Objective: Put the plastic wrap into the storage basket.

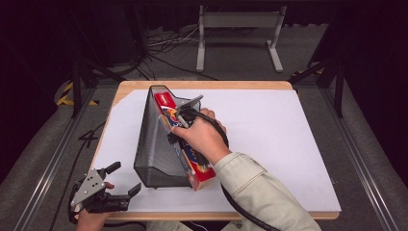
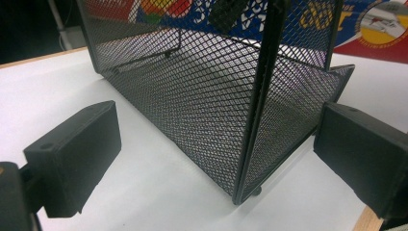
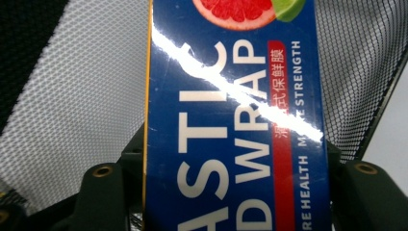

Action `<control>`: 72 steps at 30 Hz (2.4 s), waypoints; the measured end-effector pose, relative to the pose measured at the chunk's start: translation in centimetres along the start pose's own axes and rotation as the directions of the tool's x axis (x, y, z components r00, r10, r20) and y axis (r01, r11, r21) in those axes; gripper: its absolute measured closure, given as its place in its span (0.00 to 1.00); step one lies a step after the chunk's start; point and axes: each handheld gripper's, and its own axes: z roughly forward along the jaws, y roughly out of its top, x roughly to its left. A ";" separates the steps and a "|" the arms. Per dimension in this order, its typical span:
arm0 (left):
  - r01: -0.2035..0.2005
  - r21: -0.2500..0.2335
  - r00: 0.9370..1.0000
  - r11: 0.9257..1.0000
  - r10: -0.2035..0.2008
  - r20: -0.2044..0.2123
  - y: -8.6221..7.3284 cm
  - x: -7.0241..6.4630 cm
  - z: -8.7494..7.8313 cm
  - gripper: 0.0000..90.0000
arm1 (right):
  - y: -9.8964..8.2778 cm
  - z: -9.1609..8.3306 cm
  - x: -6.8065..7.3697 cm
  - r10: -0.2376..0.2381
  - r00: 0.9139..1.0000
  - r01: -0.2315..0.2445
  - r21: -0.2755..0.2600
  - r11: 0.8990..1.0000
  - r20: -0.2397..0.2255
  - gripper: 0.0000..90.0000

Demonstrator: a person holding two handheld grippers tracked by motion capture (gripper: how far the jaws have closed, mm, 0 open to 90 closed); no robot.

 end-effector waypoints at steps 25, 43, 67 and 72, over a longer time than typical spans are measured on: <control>0.006 -0.004 1.000 1.000 -0.006 0.004 0.0 0.1 -0.1 0.04 | 0.9 2.0 0.3 0.006 0.997 -0.014 0.097 0.995 0.077 0.42; 0.011 -0.003 1.000 1.000 -0.011 0.008 0.0 0.1 -0.1 0.04 | 1.4 2.2 0.5 -0.012 0.995 0.003 0.095 0.995 0.096 0.39; 0.012 -0.003 1.000 1.000 -0.012 0.006 0.0 0.1 0.0 0.04 | 1.6 -1.2 0.4 -0.118 0.992 0.121 -0.066 0.990 0.039 0.21; 0.014 -0.008 1.000 1.000 -0.013 0.003 0.0 0.1 -0.1 0.04 | 1.4 -2.1 0.3 -0.166 0.986 0.165 -0.114 0.980 -0.003 0.20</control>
